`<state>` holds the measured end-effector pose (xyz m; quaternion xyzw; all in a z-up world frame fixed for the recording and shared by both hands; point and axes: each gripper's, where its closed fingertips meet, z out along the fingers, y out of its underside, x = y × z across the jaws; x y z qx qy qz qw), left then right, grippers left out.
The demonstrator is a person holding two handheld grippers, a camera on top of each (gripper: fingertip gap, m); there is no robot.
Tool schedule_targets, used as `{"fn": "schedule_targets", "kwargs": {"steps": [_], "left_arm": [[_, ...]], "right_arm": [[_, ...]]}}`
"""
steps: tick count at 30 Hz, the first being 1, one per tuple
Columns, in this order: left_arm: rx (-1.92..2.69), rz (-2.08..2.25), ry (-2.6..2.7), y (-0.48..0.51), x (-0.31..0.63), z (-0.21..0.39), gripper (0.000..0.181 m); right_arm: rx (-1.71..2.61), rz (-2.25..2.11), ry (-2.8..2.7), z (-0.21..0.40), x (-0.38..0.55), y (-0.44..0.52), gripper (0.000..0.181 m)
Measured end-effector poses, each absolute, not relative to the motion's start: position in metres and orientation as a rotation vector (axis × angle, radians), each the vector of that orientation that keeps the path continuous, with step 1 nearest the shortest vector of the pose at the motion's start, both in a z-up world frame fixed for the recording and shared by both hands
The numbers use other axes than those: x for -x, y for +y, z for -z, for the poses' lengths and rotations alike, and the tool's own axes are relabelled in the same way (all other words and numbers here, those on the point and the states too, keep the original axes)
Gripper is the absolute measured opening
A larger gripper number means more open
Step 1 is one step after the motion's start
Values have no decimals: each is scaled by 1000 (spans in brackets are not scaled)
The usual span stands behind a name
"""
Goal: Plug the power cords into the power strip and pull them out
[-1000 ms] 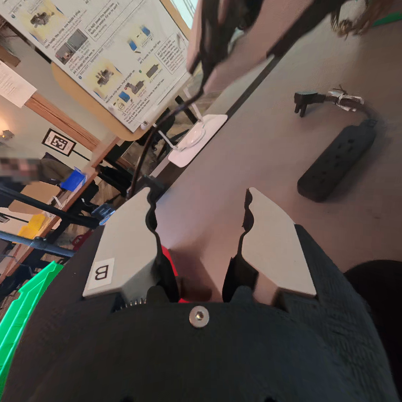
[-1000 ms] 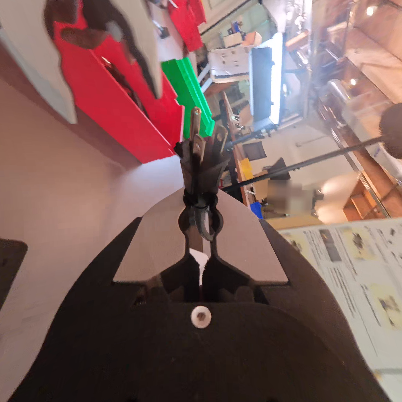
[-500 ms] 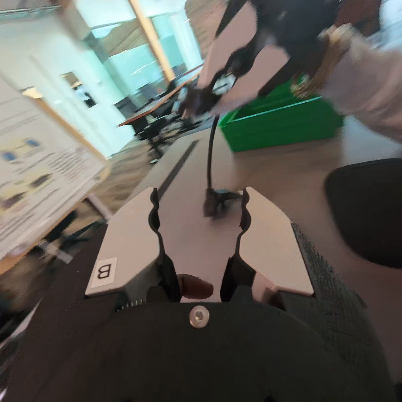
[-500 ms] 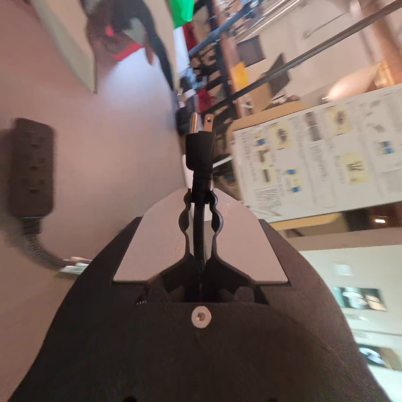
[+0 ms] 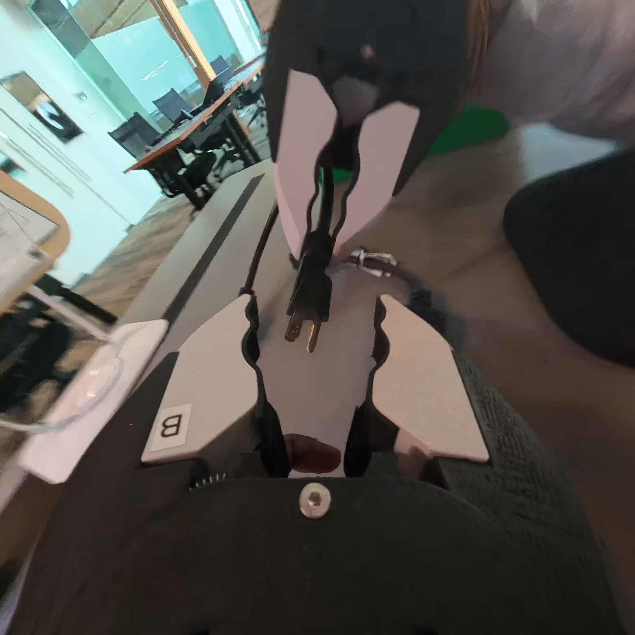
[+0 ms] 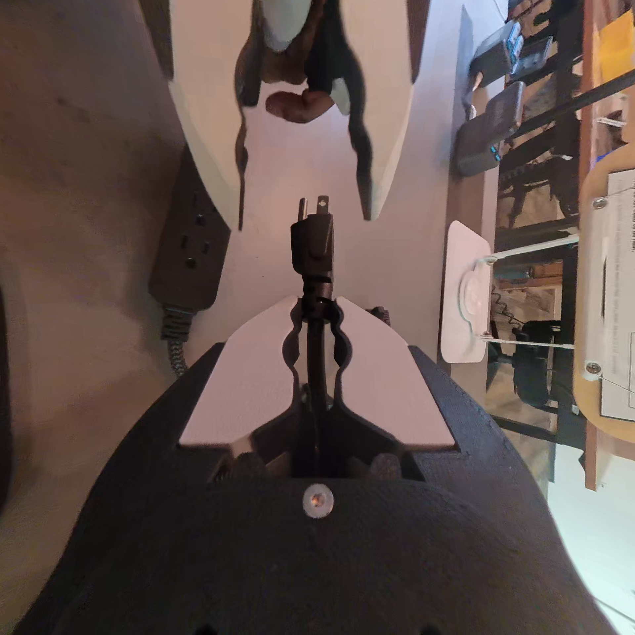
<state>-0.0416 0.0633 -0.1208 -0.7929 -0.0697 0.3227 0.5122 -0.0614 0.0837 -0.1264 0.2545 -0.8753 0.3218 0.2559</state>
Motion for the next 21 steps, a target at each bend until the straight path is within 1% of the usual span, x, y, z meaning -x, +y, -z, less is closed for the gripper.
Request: {"fn": "schedule_targets", "kwargs": {"steps": [2, 5, 8, 10, 13, 17, 19, 21], "left_arm": [[1967, -915, -125, 63, 45, 126, 62], [1976, -825, -192, 66, 44, 131, 60], [1942, -797, -221, 65, 45, 128, 55], [1955, -829, -191, 65, 44, 130, 47], [1991, -915, -159, 62, 47, 131, 29], [1912, -1053, -172, 56, 53, 114, 28], [1843, -1129, -217, 50, 56, 100, 28], [1772, -1188, -277, 41, 61, 88, 28]], "right_arm": [[-697, -904, -2341, 123, 63, 83, 16], [-799, -912, -2224, 120, 60, 79, 16], [-892, -924, -2148, 120, 52, 72, 16], [-912, -931, -2132, 121, 49, 69, 15], [-914, -946, -2125, 121, 49, 67, 15], [-761, -1089, -2075, 102, 57, 62, 17], [-608, -1268, -2058, 81, 61, 61, 25], [-443, -1563, -2047, 51, 57, 62, 32]]}}
